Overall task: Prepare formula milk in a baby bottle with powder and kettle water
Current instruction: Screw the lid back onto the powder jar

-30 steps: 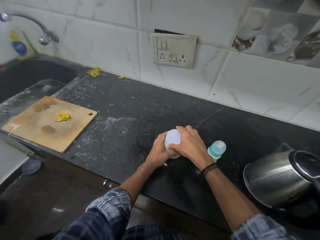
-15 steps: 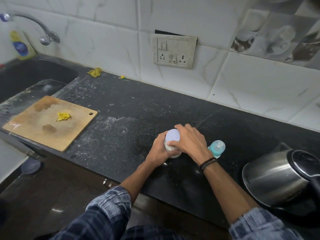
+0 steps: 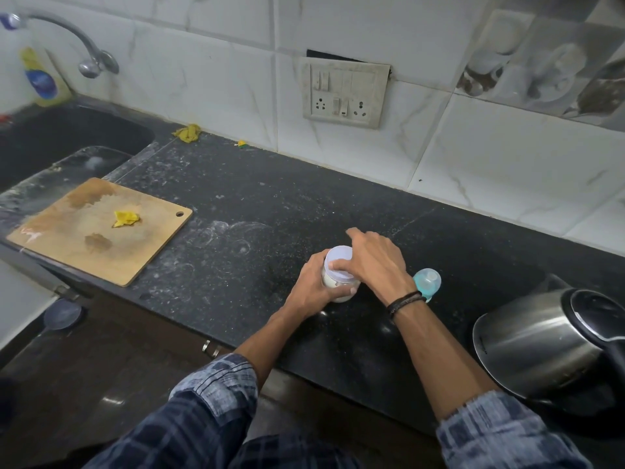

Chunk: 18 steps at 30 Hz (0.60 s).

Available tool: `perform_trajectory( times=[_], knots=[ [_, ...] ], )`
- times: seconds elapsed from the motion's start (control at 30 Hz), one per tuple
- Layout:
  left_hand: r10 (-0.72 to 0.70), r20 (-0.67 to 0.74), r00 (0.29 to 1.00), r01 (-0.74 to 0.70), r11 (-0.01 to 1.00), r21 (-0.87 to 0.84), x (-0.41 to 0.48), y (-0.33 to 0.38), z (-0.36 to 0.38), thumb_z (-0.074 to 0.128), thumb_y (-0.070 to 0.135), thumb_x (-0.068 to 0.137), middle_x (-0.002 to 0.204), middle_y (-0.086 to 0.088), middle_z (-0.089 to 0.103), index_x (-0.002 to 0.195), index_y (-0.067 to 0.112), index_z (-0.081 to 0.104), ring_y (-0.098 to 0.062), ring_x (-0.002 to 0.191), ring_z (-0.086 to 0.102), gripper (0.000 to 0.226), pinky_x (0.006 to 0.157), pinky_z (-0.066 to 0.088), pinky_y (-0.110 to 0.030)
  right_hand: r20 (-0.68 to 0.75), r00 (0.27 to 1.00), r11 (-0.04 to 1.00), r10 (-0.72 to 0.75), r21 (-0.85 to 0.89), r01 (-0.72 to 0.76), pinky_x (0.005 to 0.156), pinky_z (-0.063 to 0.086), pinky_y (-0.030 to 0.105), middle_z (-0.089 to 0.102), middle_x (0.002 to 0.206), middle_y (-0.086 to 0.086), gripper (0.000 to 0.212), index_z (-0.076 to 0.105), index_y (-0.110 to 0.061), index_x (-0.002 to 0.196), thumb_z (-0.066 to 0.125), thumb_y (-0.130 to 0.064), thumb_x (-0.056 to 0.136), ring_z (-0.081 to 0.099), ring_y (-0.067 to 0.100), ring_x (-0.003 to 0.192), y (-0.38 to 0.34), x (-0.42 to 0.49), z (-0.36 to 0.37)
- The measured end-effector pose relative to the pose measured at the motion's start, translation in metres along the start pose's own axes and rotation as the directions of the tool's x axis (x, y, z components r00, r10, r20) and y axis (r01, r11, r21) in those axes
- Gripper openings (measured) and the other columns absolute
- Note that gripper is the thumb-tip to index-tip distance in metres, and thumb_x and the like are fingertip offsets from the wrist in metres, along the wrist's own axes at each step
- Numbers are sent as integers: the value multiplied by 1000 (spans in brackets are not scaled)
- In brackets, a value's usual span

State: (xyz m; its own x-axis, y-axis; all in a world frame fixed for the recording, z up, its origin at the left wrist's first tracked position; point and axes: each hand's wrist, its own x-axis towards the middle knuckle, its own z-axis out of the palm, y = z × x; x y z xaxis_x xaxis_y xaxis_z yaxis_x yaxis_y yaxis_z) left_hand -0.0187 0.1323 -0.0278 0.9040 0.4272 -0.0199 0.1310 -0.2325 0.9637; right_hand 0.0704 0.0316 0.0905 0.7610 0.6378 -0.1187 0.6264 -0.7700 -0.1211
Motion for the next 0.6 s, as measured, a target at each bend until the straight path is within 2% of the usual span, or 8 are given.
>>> perform_trajectory(
  times=[0.07, 0.17, 0.23, 0.37, 0.43, 0.5, 0.6],
  knots=[
    [-16, -2, 1000, 16, 1000, 4, 0, -1, 0, 89, 50, 60, 136, 6, 51, 135, 39, 46, -13, 124, 55, 88, 106, 52, -43, 113, 991, 998, -64, 24, 61, 97, 50, 46, 59, 141, 10, 82, 44, -26, 154, 79, -52, 85, 58, 33, 125, 0, 0, -2],
    [-17, 24, 1000, 17, 1000, 2, 2, -3, 0, 90, 44, 63, 134, 8, 55, 138, 36, 46, -12, 122, 57, 87, 106, 52, -44, 142, 988, 998, -65, 13, 64, 94, 52, 44, 62, 135, 10, 71, 54, -22, 144, 79, -48, 83, 62, 32, 117, -1, 0, 3],
    [-10, 40, 999, 11, 1000, -6, 2, -3, 0, 90, 41, 67, 131, 13, 58, 135, 42, 46, -9, 119, 60, 81, 104, 54, -42, 112, 993, 999, -48, 20, 46, 91, 52, 44, 62, 132, 10, 71, 55, -20, 141, 76, -55, 83, 62, 32, 114, 0, -1, 4],
    [-13, 53, 999, 13, 1000, -4, 0, -1, -1, 89, 44, 69, 129, 16, 58, 128, 53, 43, -8, 119, 59, 76, 101, 55, -38, 145, 988, 998, -54, -21, 58, 91, 49, 45, 52, 139, 9, 90, 40, -24, 154, 74, -66, 81, 57, 34, 123, 5, -3, 2],
    [-10, 45, 999, 11, 1000, -11, 0, -1, -1, 89, 45, 68, 129, 17, 57, 125, 57, 43, -7, 119, 59, 74, 101, 54, -34, 171, 983, 996, -71, -49, 80, 84, 48, 41, 51, 134, 7, 86, 43, -25, 152, 77, -59, 81, 58, 32, 120, 4, -2, 2],
    [-8, 47, 999, 8, 1000, -10, 1, -1, -1, 88, 45, 68, 129, 18, 56, 124, 59, 42, -5, 119, 58, 74, 100, 53, -32, 173, 983, 996, -62, -58, 73, 83, 49, 40, 52, 130, 9, 79, 48, -20, 146, 77, -56, 82, 59, 31, 115, 2, -2, 3],
    [-3, 64, 998, 3, 1000, -1, 2, -2, 0, 87, 46, 67, 130, 17, 57, 129, 55, 43, -6, 120, 57, 77, 102, 53, -34, 169, 985, 997, -33, -66, 45, 86, 50, 41, 53, 131, 11, 82, 48, -17, 142, 74, -66, 82, 61, 32, 114, 4, -1, 3]
  ],
)
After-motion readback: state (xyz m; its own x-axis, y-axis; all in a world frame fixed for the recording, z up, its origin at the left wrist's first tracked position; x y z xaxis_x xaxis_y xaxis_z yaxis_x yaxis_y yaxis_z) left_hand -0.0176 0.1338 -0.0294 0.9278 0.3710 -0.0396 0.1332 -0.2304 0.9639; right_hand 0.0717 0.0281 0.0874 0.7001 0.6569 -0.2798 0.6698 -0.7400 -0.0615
